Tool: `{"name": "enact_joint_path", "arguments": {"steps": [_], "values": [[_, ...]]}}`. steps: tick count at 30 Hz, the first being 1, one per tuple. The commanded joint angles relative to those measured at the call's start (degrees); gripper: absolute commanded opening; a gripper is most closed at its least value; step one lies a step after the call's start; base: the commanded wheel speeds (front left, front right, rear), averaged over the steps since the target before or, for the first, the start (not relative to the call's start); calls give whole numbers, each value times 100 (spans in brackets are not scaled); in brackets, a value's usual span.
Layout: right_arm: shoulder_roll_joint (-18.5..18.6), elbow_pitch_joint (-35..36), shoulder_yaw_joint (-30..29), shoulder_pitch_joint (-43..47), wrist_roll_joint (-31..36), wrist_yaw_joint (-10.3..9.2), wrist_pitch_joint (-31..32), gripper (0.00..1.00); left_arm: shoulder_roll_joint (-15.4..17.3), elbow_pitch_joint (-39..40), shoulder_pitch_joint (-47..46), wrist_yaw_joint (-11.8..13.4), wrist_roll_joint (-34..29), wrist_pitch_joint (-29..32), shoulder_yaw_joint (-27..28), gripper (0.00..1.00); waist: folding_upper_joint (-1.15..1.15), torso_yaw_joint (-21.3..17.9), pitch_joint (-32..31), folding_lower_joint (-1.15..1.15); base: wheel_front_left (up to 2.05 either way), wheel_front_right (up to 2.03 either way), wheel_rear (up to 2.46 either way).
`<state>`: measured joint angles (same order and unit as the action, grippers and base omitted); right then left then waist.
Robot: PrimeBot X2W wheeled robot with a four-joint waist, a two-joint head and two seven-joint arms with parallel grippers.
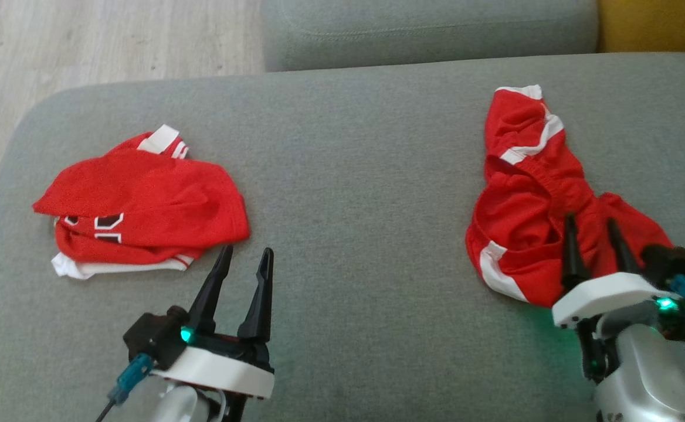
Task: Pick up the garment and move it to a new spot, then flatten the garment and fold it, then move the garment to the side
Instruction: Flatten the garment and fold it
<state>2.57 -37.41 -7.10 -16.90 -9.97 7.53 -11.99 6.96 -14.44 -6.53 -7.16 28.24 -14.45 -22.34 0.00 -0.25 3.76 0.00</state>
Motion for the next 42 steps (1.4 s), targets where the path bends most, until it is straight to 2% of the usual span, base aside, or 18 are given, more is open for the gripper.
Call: {"name": "enact_joint_path", "arguments": {"steps": [1,6,11,12,13,14,19,24,33,38,39,40,42], "values": [[31,170,196,-149,-47,-4,64,100,55,157,-173,-33,-18,-55,149,100,0,38,34,0,0,0,0],[31,-186,37,-382,94,-4,661,100,51,121,-236,-33,8,-55,86,100,0,194,111,0,0,0,0],[31,-557,-185,-526,264,-4,940,100,48,106,-272,-33,38,-55,70,100,0,311,178,0,0,0,0],[31,-604,-179,-543,259,-4,939,67,51,103,-277,-33,40,-55,74,100,0,322,186,0,0,0,0],[31,-634,-174,-559,263,-4,910,11,53,100,-280,-33,42,-55,74,100,0,331,190,0,0,0,0],[31,-641,-145,-569,294,-4,856,0,53,96,-282,-33,43,-55,72,100,0,339,191,0,0,0,0],[31,-472,37,-654,336,-4,528,0,58,74,-279,-33,46,-55,89,100,0,323,165,0,0,0,0],[31,-191,283,-715,249,-4,493,0,54,57,-280,-33,36,-55,72,100,0,301,110,0,0,0,0],[31,457,1291,-889,32,-4,613,0,62,67,-311,-33,45,-55,30,100,0,401,167,0,0,0,0],[31,237,1748,-1067,44,-4,881,0,52,42,-352,-33,66,-55,-21,100,0,546,195,0,0,0,0],[31,144,1809,-1088,110,-4,939,39,48,36,-357,-33,70,-55,-29,100,0,575,198,0,0,0,0],[31,85,1829,-1107,142,-4,943,100,45,33,-362,-33,73,-55,-34,100,0,598,203,0,0,0,0],[31,26,1878,-1119,159,-4,893,100,44,31,-367,-33,82,-55,-30,100,0,625,204,0,0,0,0]]}}
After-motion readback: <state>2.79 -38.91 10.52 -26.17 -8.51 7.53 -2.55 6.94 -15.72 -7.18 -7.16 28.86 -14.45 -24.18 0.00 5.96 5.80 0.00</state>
